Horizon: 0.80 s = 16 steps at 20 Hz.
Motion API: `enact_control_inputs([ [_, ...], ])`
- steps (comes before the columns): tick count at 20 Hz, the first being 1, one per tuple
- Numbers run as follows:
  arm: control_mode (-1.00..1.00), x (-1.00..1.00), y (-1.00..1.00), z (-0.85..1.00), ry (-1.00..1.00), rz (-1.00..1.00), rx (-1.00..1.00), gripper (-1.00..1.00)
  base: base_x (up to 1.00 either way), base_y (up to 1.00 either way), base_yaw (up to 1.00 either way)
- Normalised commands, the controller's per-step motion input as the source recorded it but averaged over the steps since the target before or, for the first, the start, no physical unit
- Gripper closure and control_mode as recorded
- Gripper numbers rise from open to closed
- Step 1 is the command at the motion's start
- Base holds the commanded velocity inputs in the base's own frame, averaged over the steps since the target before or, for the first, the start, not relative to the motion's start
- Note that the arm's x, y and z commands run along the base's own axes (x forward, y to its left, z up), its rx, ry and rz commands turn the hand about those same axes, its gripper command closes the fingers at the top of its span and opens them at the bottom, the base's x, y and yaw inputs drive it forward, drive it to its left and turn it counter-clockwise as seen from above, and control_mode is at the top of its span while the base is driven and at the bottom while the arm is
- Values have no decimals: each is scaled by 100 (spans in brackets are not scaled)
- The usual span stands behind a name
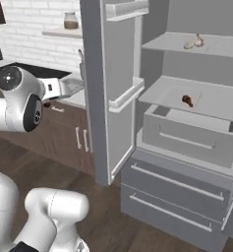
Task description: Place one garlic and one chicken drumstick in each tupperware on the nearby counter, to pack two identical lunches.
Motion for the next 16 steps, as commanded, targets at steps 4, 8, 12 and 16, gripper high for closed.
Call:
enact_control_inputs([
  [4, 100, 0, 0, 0, 0, 0, 0, 100, 100, 84, 38],
  [8, 100, 0, 0, 0, 0, 0, 0, 100, 100, 80, 41],
  [12, 100, 0, 0, 0, 0, 0, 0, 100, 100, 70, 20],
  [16, 100, 0, 0, 0, 0, 0, 0, 100, 100, 77, -16],
])
